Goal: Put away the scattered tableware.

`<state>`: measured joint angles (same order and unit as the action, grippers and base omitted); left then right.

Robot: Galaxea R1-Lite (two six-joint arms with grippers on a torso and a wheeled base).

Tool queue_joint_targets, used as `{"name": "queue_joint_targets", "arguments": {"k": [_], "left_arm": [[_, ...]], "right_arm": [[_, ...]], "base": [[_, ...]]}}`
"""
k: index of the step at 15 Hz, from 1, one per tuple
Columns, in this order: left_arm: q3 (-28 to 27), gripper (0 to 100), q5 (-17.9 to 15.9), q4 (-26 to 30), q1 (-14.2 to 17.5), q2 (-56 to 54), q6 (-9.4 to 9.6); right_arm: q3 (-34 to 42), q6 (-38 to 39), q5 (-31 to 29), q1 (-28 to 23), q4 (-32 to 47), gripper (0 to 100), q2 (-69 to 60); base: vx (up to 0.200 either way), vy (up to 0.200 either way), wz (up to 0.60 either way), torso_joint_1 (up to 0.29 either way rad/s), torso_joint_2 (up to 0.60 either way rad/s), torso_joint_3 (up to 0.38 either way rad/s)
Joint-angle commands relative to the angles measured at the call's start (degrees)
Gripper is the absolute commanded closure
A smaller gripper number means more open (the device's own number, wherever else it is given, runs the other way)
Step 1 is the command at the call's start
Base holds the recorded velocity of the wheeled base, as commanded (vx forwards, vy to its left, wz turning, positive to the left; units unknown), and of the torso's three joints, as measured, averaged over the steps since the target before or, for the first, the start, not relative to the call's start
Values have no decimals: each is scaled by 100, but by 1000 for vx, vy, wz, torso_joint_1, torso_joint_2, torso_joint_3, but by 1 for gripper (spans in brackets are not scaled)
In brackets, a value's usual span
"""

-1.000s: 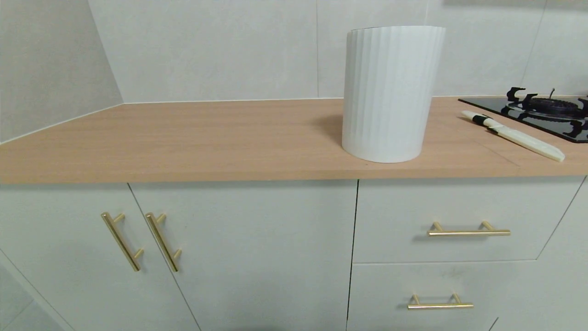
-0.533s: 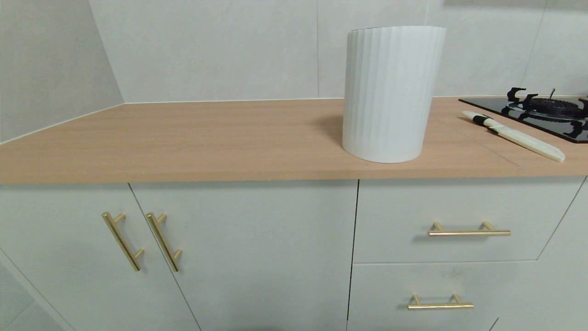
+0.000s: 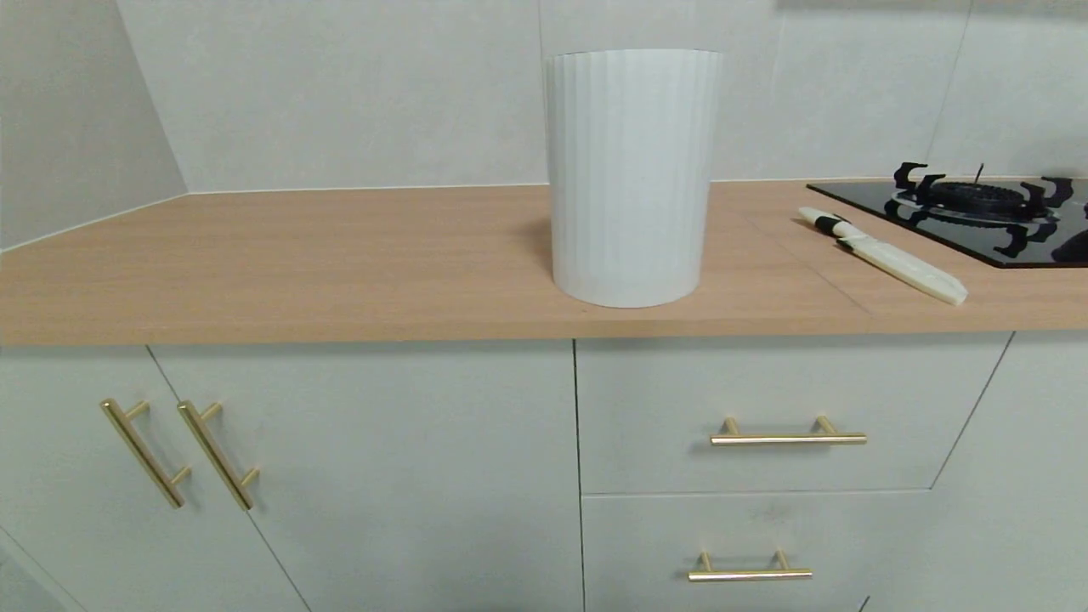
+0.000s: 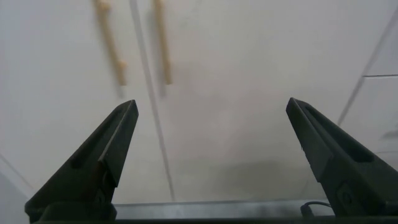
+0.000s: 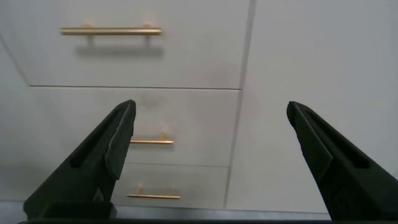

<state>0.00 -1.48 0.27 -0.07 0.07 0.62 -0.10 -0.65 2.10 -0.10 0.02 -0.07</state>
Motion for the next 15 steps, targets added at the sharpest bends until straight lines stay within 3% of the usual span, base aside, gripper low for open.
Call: {"name": "queue_joint_targets", "arguments": {"k": [1,15], "left_arm": [[0,0,-2,0,-1,1,-1],[0,0,-2,0,-1,1,-1]], "right_arm": [[1,-6,1,1,6,0,7],[1,-14,10,1,-2,0,7]], "base": [[0,0,0,0,0,0],[0,0,0,0,0,0]]}}
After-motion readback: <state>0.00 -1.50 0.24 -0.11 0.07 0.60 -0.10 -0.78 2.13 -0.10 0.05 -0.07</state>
